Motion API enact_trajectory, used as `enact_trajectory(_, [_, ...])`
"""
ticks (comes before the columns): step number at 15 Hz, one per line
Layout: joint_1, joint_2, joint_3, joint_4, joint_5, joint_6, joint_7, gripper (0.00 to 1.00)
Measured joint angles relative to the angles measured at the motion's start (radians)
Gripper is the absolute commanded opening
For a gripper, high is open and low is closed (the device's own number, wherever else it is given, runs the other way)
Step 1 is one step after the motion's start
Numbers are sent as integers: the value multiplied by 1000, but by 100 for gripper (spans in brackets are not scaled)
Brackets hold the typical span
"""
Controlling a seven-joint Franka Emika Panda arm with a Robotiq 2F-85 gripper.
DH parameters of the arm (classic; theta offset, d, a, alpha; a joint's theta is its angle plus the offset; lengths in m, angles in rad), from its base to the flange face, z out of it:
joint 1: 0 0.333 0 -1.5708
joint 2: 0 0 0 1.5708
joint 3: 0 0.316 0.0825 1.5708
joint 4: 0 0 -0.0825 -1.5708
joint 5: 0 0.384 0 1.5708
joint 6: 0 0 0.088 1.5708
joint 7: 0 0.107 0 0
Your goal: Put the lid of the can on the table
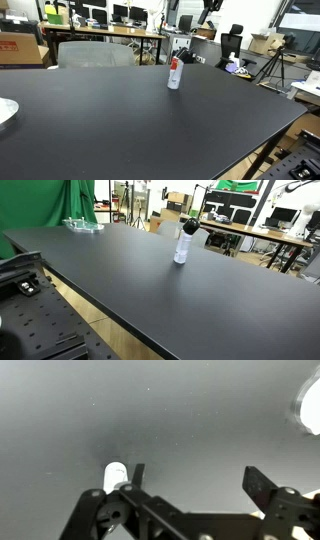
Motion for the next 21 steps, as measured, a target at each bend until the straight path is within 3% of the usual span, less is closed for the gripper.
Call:
enact_trajectory(13, [-6, 2, 1, -2, -1, 25, -1, 100])
enact_trajectory(17, [-46, 26, -16, 2, -2, 108, -11, 100])
enact_trajectory(21, [-94, 103, -50, 57, -24, 113, -44, 100])
